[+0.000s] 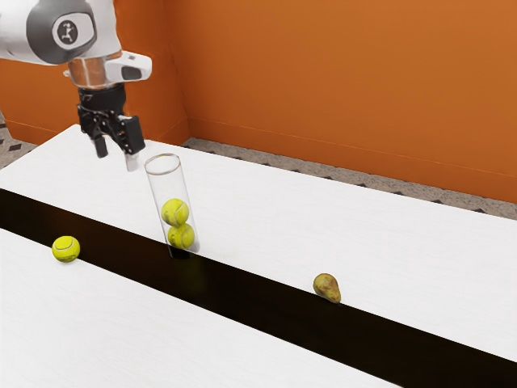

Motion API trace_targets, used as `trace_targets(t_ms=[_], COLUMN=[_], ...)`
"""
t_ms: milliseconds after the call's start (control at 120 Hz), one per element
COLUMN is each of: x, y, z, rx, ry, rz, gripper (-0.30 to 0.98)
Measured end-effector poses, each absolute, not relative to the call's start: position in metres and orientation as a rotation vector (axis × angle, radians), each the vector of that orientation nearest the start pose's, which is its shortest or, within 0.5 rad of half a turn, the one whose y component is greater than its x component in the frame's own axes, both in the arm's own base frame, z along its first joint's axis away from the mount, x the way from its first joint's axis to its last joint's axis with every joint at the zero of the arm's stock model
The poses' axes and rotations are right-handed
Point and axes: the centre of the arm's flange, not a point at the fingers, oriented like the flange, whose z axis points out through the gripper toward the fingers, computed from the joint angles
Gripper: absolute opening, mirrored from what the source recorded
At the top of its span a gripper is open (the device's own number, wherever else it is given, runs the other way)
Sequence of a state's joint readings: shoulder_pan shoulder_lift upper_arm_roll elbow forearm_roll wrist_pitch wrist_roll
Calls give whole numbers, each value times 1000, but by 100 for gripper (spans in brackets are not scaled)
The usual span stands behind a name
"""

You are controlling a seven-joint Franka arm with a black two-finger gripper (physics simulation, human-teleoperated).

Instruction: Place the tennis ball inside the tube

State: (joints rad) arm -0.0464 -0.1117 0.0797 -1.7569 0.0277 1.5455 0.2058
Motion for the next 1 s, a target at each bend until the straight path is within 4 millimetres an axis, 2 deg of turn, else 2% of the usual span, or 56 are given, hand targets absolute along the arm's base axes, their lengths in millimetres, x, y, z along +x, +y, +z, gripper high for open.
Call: trace_targets(t_ms=[67,150,200,292,417,525,750,1000], x=[496,490,491,487,483,473,471,477], y=[55,86,95,114,138,170,220,281], z=[584,571,562,532,501,474,437,385], rx=[-3123,-3125,-3124,-3120,-3086,-3072,-3043,-3047], ry=[184,105,84,58,70,45,34,-10], rz=[162,171,181,182,118,67,17,61], gripper=[69,69,69,69,69,69,69,69])
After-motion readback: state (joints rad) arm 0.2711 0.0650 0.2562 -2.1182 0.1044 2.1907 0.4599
